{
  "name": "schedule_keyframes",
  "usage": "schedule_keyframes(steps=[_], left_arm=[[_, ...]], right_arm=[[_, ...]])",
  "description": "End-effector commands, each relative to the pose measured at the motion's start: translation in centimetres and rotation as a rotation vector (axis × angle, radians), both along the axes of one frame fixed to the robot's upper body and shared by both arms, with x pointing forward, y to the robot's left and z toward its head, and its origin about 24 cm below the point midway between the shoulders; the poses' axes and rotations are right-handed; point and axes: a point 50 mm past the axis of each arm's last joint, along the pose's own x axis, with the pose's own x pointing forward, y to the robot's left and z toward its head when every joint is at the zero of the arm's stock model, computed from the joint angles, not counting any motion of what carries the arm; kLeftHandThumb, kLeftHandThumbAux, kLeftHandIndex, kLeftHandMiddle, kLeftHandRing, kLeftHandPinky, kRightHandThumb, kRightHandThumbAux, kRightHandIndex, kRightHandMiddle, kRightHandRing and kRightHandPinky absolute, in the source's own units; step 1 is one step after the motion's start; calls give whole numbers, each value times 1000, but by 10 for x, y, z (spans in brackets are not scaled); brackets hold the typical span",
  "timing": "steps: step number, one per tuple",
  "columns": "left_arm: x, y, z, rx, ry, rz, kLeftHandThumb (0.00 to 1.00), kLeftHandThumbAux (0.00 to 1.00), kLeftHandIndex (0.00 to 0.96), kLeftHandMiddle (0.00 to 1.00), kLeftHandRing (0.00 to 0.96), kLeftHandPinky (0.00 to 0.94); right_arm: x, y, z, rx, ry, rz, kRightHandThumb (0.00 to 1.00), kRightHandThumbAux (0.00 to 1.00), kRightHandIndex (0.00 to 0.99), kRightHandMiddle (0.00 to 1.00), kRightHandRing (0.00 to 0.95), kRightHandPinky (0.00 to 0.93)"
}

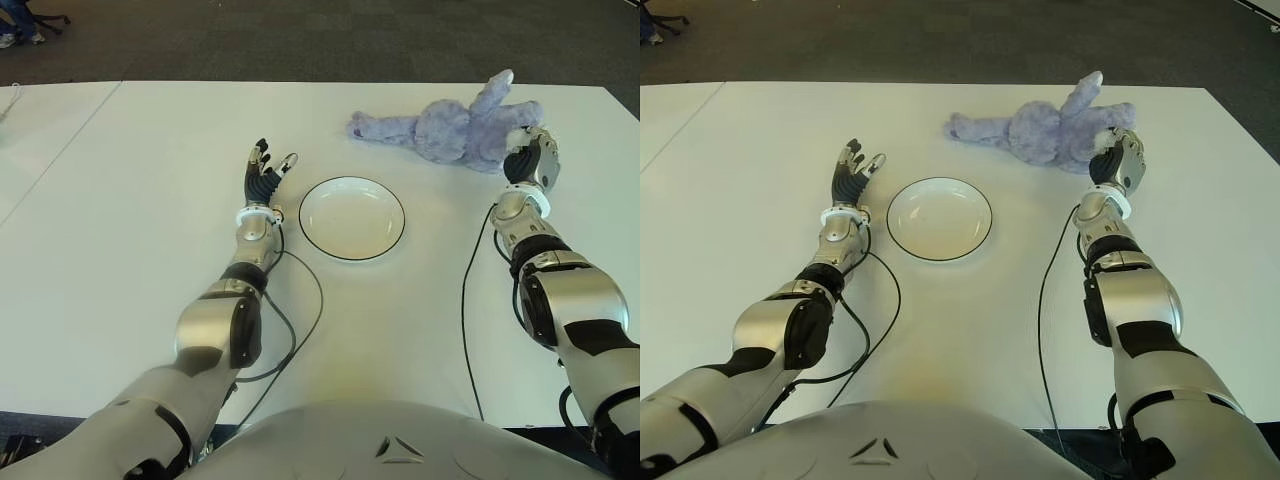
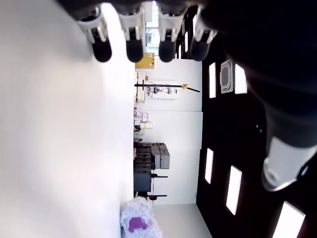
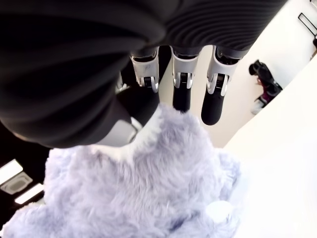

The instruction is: Put the doll into the plate.

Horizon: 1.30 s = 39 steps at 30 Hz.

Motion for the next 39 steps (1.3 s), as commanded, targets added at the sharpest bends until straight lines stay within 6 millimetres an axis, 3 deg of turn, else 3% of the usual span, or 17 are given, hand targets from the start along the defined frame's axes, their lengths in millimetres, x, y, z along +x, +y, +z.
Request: schedule_keyframes(steps=[1, 8, 9, 12, 39], left_arm=[[-67, -11, -82, -36, 433, -9, 0, 601, 0, 52, 46, 14], [-68, -11, -82, -38, 429, -8, 0, 630, 0, 55, 51, 21], [-67, -12, -81, -34, 424, -9, 0, 629, 0, 56, 53, 21], [-68, -11, -82, -34, 435, -13, 0, 630, 0, 58, 53, 15], [-66, -13, -81, -61, 429, -10, 0, 654, 0, 48, 48, 31]], right_arm=[[-5, 0, -9, 15, 9, -7, 939, 670, 343, 470, 568, 648], [-5, -1, -9, 18, 22, -8, 938, 668, 346, 491, 571, 660], [-5, -1, -9, 20, 25, -8, 859, 681, 360, 523, 651, 661], [-6, -3, -10, 26, 31, -12, 833, 685, 365, 533, 681, 664], [-13, -18, -12, 25, 54, -27, 831, 686, 365, 524, 662, 638]])
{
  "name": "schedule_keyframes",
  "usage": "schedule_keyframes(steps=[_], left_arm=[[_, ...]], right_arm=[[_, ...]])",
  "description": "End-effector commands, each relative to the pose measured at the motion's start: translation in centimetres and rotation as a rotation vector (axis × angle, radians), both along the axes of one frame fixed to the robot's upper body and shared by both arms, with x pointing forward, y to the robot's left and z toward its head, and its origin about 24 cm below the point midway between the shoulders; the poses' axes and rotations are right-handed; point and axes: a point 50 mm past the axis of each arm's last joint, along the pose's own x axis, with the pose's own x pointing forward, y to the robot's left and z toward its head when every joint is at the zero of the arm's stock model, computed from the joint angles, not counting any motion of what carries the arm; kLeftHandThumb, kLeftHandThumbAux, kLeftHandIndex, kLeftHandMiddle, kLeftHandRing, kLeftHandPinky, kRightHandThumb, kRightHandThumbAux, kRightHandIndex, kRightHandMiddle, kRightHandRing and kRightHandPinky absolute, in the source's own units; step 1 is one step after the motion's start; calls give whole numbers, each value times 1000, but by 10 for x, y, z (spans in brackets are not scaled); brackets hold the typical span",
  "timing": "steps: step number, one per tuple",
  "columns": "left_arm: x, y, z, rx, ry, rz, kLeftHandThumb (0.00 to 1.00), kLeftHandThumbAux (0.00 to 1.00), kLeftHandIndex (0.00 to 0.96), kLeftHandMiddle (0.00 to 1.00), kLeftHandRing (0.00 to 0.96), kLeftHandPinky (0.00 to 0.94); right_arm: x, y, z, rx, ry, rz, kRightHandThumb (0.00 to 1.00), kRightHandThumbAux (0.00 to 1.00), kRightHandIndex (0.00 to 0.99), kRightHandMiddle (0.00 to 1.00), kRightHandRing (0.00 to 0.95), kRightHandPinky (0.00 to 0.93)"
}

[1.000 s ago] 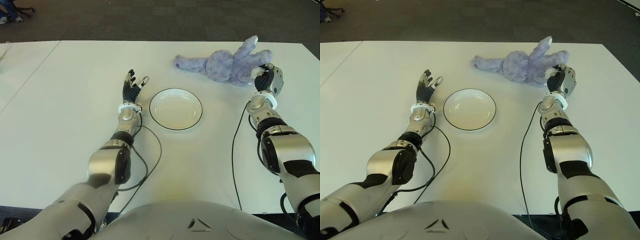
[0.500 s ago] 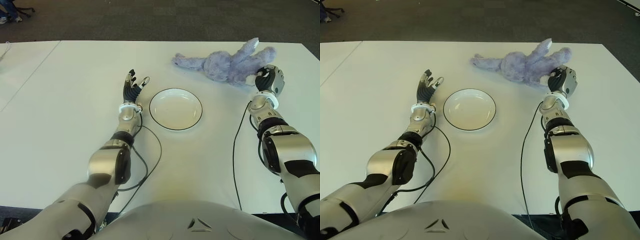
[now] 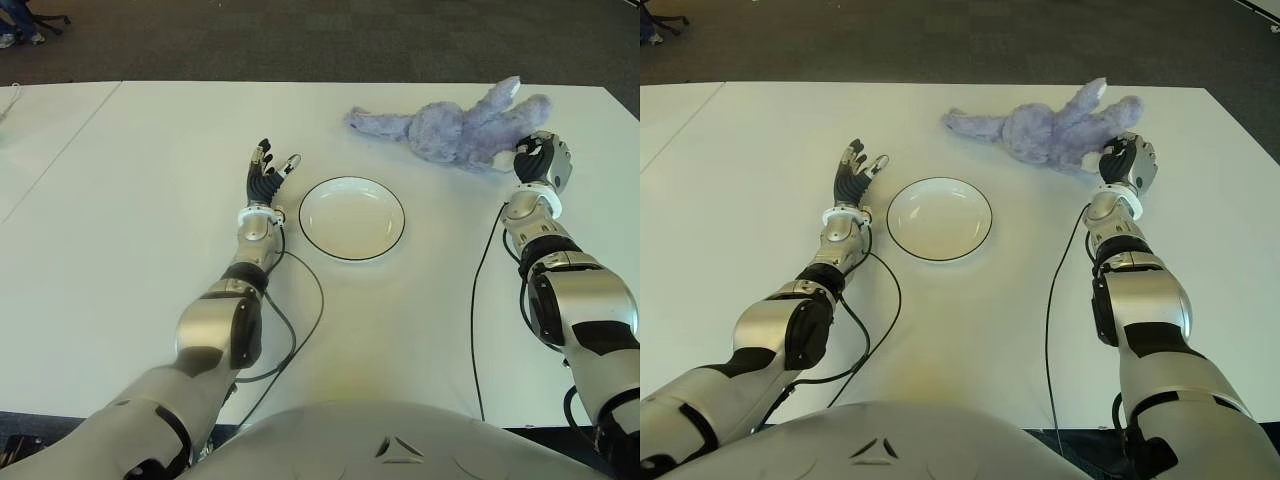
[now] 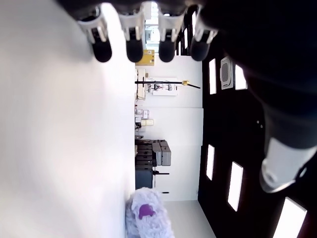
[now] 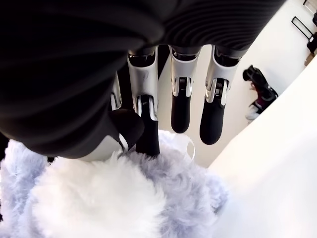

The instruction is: Put the doll into the plate.

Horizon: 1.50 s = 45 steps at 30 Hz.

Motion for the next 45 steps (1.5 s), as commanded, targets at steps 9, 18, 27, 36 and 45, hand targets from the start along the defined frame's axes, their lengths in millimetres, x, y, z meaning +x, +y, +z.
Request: schedule_keyframes(steps=[9, 18, 27, 36, 45], left_arm=[[-68, -10, -82, -45, 435, 1, 0, 625, 0, 55, 56, 24], [-68, -10, -82, -38, 433, -3, 0, 605, 0, 44, 39, 3], [-68, -11, -82, -42, 432, -1, 0, 634, 0, 59, 52, 28], [-69, -12, -82, -75, 430, 1, 0, 630, 0, 43, 38, 21], [-69, -11, -83, -69, 421, -12, 0, 629, 0, 38, 30, 4]], right_arm=[[-9, -6, -10, 1, 20, -5, 828, 688, 365, 511, 619, 562], [0, -4, 6, -8, -23, 30, 827, 692, 358, 496, 473, 452], [0, 3, 0, -4, -26, 68, 934, 673, 352, 473, 505, 400], [-53, 53, -60, -100, -90, 441, 932, 675, 392, 413, 485, 348], [-102, 43, -74, 10, 61, 589, 688, 725, 399, 178, 271, 317]])
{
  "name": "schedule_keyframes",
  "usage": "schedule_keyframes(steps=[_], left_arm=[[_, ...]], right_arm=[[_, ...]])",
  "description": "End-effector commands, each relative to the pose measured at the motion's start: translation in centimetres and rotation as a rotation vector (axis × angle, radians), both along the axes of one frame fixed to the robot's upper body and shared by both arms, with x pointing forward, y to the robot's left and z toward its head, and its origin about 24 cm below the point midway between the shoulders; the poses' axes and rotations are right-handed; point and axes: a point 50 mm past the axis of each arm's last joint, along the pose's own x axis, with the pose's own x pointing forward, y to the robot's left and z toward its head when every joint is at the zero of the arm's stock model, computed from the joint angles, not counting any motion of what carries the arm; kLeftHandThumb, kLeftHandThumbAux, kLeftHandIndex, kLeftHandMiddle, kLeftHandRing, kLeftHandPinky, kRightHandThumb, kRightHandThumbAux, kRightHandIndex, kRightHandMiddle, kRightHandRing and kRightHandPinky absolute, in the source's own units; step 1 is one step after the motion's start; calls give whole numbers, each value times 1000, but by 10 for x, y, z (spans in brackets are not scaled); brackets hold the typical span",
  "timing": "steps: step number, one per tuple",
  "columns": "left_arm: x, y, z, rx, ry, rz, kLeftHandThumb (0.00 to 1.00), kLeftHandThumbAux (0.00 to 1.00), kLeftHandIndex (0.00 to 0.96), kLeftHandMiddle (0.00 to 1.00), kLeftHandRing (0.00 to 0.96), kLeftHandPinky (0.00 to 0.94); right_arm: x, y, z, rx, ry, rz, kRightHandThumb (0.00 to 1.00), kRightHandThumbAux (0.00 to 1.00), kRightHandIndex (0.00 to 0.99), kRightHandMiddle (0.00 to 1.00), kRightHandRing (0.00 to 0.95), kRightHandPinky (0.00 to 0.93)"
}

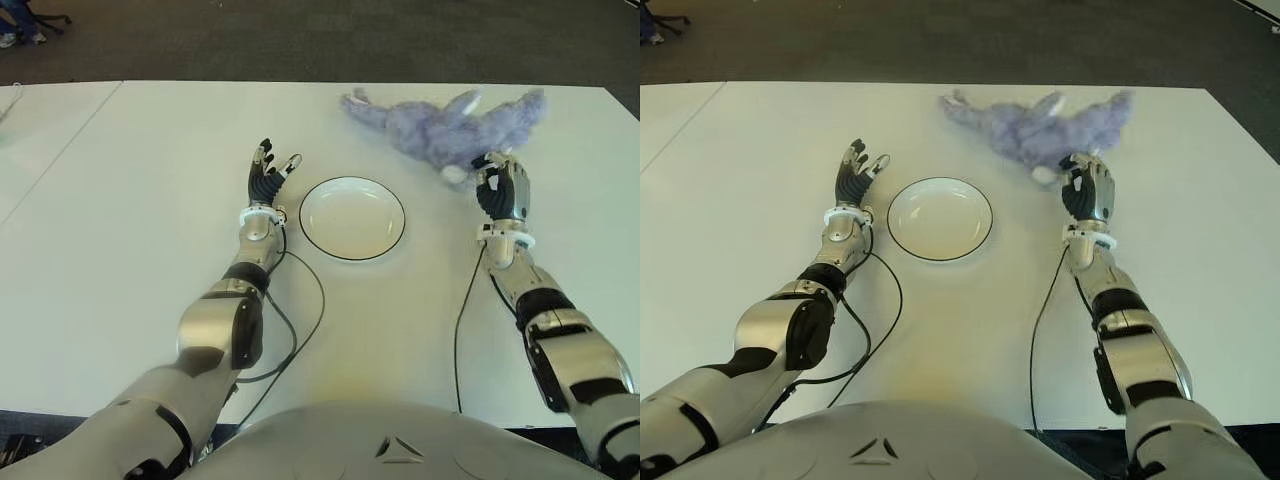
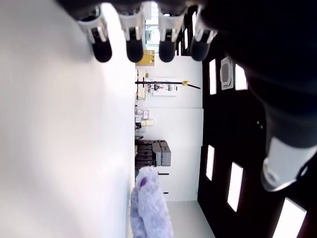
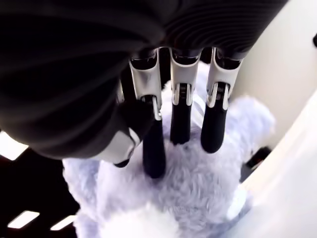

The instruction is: Put the doll into the plate.

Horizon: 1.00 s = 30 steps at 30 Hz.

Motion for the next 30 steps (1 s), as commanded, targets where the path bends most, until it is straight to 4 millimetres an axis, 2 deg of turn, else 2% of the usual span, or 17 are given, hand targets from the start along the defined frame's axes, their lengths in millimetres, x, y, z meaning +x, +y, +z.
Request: schedule_keyframes(steps=[1, 6, 12, 20, 30], left_arm=[[-70, -7, -83, -68, 424, -7, 0, 634, 0, 38, 31, 4], [-69, -7, -83, -82, 428, 2, 0, 656, 0, 37, 34, 29], [-69, -8, -83, -99, 433, 17, 0, 638, 0, 39, 36, 40], [-68, -8, -83, -93, 437, 16, 0, 630, 0, 56, 49, 39], [-68, -9, -82, -69, 437, 4, 0, 604, 0, 47, 44, 30]], right_arm=[[-58, -4, -40, 31, 254, 120, 687, 725, 399, 174, 267, 307], [-80, -8, -43, 52, 327, 156, 684, 727, 398, 161, 250, 292], [-90, -12, -41, 80, 362, 140, 695, 726, 399, 156, 253, 328], [-93, -30, -47, 106, 393, 49, 702, 728, 400, 159, 247, 314], [-83, -33, -38, 138, 353, -2, 698, 729, 399, 146, 218, 291]])
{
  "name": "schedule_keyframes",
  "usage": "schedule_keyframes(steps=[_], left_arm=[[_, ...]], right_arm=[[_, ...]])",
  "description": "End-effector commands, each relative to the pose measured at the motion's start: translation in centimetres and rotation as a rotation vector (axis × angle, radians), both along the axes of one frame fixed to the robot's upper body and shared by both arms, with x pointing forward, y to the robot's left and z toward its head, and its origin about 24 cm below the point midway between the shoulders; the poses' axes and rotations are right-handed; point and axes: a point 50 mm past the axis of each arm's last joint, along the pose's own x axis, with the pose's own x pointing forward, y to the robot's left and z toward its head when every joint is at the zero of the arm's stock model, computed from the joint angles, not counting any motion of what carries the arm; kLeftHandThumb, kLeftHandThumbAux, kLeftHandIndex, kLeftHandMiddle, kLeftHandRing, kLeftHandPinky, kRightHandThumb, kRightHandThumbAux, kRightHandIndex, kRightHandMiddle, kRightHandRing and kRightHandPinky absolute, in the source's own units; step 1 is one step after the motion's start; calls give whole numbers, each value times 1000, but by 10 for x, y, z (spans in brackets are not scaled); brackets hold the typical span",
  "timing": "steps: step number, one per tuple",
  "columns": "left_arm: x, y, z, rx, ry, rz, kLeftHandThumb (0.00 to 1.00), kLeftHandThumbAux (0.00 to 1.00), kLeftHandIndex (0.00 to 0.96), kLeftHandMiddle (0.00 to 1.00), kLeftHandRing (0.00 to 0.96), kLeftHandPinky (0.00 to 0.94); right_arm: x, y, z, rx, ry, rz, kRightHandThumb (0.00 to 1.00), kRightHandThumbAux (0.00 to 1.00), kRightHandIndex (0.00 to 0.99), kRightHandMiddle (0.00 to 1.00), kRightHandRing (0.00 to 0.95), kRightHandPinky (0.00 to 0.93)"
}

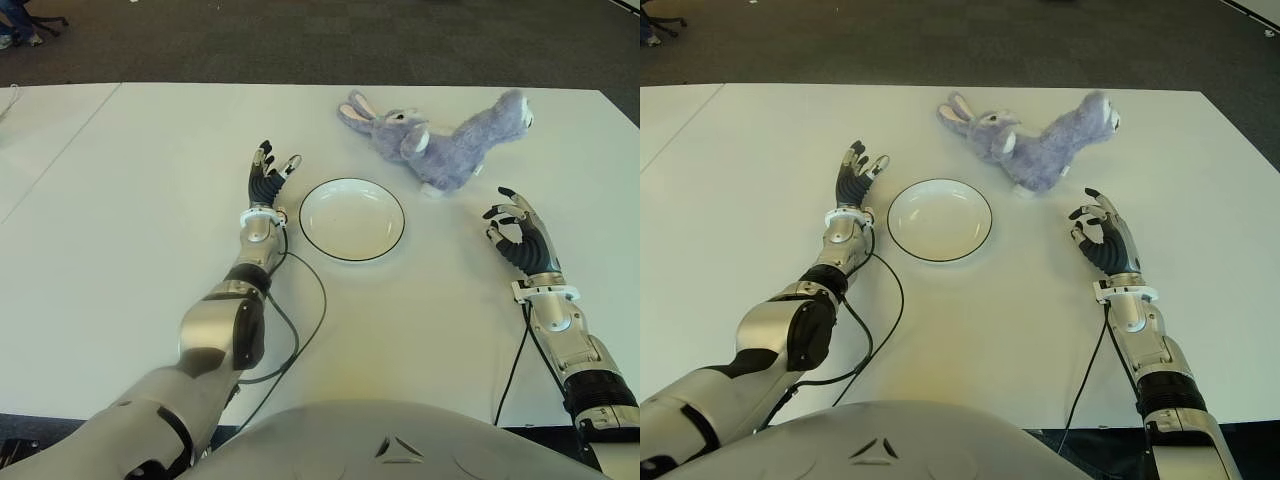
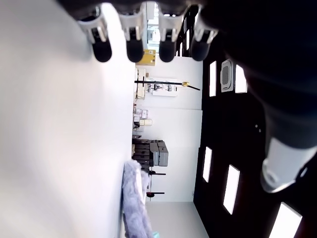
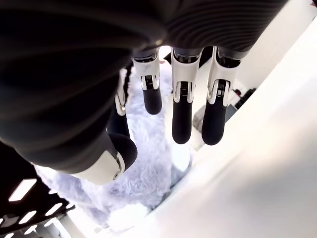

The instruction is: Put the doll into the plate.

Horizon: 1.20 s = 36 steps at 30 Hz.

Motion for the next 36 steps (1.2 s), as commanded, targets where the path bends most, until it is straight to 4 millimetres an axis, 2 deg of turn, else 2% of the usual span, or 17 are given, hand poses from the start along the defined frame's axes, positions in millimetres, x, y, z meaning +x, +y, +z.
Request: schedule_keyframes(steps=[1, 9, 11, 22, 26, 27, 28, 29, 31, 33, 36], left_arm=[[-66, -10, -80, -44, 429, -17, 0, 605, 0, 47, 44, 31], [-71, -11, -83, -70, 441, -12, 0, 633, 0, 44, 40, 36], [-65, -11, -79, -61, 419, -11, 0, 632, 0, 43, 40, 36], [-65, -11, -79, -58, 423, -27, 0, 647, 0, 32, 27, 30], [-65, -11, -80, -60, 428, -26, 0, 649, 0, 34, 30, 31], [-65, -11, -80, -60, 430, -25, 0, 648, 0, 36, 31, 33], [-65, -11, -80, -59, 431, -24, 0, 644, 0, 39, 34, 34], [-65, -10, -80, -58, 433, -23, 0, 643, 0, 39, 35, 34], [-65, -10, -80, -57, 434, -23, 0, 634, 0, 40, 35, 29], [-65, -10, -80, -57, 434, -23, 0, 633, 0, 41, 35, 28], [-66, -10, -80, -57, 432, -21, 0, 627, 0, 42, 33, 23]], right_arm=[[-12, 2, -25, 61, 109, -72, 698, 729, 399, 146, 218, 291], [-7, 6, -22, 85, 73, -49, 703, 730, 399, 153, 231, 303], [-6, 7, -22, 89, 70, -41, 705, 730, 399, 156, 238, 308], [2, 9, -22, 83, 74, -15, 704, 730, 399, 157, 238, 297], [7, 5, -20, 68, 82, -16, 696, 728, 399, 140, 216, 273], [12, 1, -17, 54, 84, -17, 690, 728, 398, 124, 193, 240], [14, -2, -14, 44, 85, -18, 470, 667, 112, 30, 64, 121], [20, -6, -8, 25, 81, -19, 410, 653, 39, 7, 31, 90], [25, -10, -1, 8, 76, -19, 317, 574, 4, 0, 3, 11], [30, -12, 4, -2, 71, -16, 304, 564, 0, 0, 0, 1], [46, -18, 23, -73, 48, -18, 207, 447, 0, 0, 0, 0]])
